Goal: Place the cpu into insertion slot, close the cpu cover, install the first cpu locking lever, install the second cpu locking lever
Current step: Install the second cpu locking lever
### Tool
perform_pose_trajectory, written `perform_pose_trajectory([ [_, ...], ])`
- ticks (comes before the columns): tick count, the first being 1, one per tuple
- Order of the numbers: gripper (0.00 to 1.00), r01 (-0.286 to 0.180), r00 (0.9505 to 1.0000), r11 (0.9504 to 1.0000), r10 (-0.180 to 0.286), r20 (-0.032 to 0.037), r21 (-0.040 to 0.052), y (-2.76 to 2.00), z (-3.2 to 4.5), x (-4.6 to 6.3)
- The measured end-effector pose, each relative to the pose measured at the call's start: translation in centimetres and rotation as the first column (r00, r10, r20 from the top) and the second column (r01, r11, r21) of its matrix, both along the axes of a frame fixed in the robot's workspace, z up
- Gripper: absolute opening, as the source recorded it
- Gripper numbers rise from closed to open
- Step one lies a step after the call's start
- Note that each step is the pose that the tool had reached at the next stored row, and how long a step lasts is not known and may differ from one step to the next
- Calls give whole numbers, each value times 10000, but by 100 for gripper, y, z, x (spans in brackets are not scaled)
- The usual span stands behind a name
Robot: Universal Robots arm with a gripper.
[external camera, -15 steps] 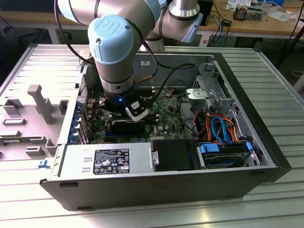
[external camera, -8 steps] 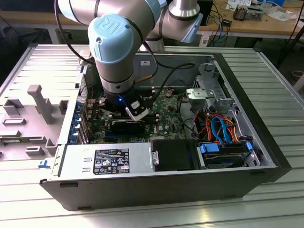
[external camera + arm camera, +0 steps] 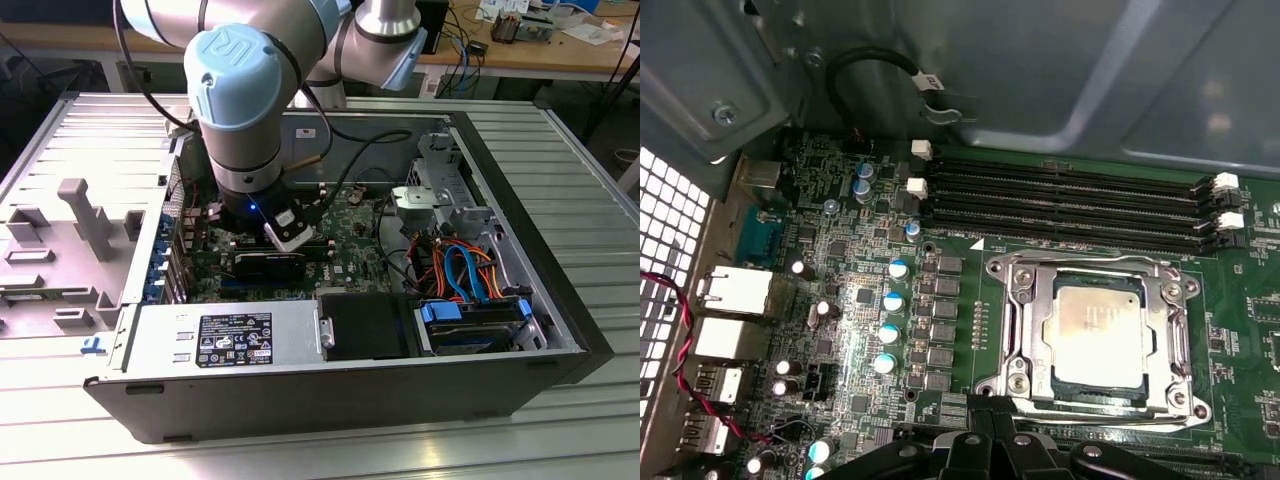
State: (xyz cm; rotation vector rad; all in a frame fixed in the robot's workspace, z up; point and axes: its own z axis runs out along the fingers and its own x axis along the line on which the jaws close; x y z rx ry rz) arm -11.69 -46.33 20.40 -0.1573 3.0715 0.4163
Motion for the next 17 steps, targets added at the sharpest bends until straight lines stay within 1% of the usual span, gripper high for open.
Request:
perform_pose_trajectory([
  [4,11,-1,10000,10000,1,-29,1,9,0,22],
  [6,11,-22,10000,10000,22,-29,0,54,0,23],
  [7,11,-39,10000,10000,39,-29,4,62,-1,24],
  [10,11,-40,10000,10000,40,-29,34,63,-5,22],
  [14,11,-41,10000,10000,41,-30,36,62,-20,22],
  [17,11,-55,10000,10000,55,-30,75,62,-43,21],
])
